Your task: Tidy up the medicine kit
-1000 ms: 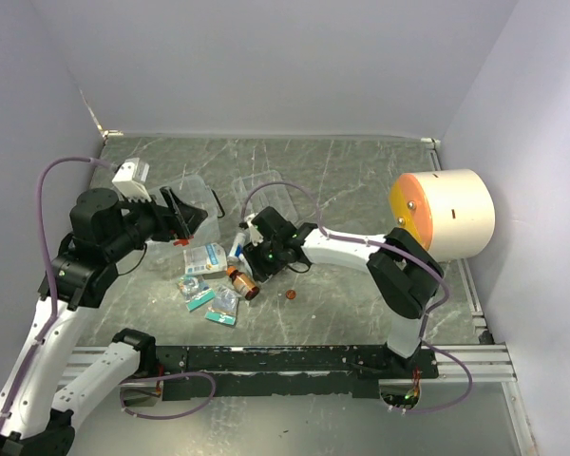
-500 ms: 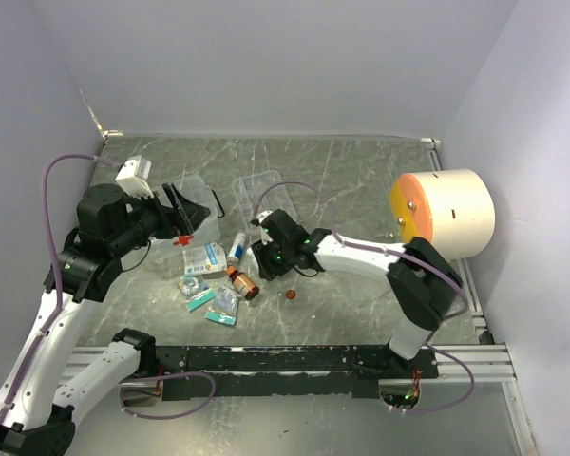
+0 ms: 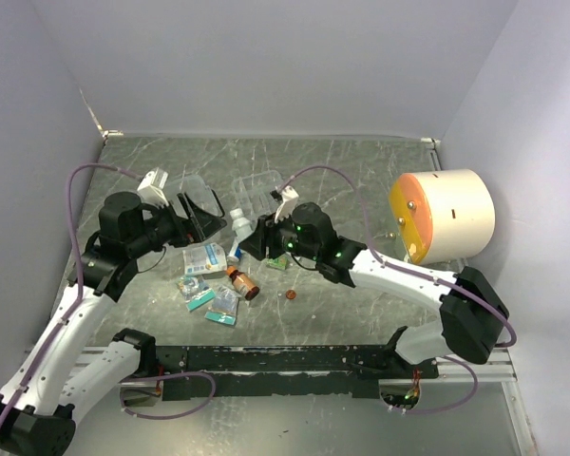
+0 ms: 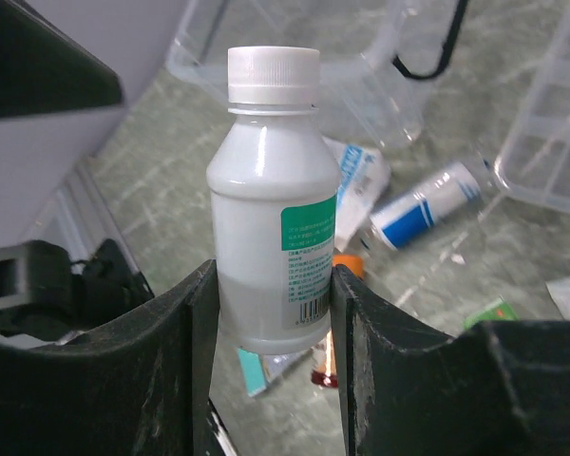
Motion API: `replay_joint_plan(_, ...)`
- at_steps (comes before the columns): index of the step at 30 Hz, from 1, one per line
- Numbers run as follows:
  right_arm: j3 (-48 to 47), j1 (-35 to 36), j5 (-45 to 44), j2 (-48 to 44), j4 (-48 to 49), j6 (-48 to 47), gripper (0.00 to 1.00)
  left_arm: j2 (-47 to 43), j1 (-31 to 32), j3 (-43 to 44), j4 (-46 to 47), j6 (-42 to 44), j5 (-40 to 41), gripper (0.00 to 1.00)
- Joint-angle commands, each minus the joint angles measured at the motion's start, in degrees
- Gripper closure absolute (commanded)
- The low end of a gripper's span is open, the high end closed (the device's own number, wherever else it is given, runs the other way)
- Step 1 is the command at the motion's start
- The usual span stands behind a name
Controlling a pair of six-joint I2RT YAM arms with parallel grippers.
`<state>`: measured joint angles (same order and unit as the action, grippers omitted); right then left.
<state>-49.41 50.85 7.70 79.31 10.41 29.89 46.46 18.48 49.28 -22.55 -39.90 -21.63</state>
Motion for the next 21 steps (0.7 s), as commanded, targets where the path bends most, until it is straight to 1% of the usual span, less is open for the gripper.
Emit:
replay_joint_plan(1,-2.5,0.1,2.9,0.9,11.1,2.8,0.71,0.0,0.2,-2.6,7.4,-4.5,-4.7,0.07)
replay_joint_plan(8,-6.9,0.2,5.3,5.2,10.7,2.1,0.71,2.2,0.2,-6.2,15.3,-6.1,-4.5,0.08)
replay_joint_plan(11,-7.6,0.1,5.4,6.1,10.9,2.3,0.71,4.6,0.2,-5.7,15.7,-6.0,-3.5,0.14)
replay_joint_plan(14,-7.7,0.1,5.4,7.0,11.5,2.4,0.71,6.6,0.2,-6.2,18.1,-7.3,-4.5,0.19)
replay_joint_plan(17,-9.8,0.2,5.9,8.4,11.4,1.9,0.71,8.3,0.2,-7.3,20.3,-8.7,-4.5,0.25)
replay_joint_plan(21,-9.9,0.2,5.9,9.3,12.6,1.8,0.71,10.3,0.2,-8.0,22.5,-9.7,-5.3,0.28)
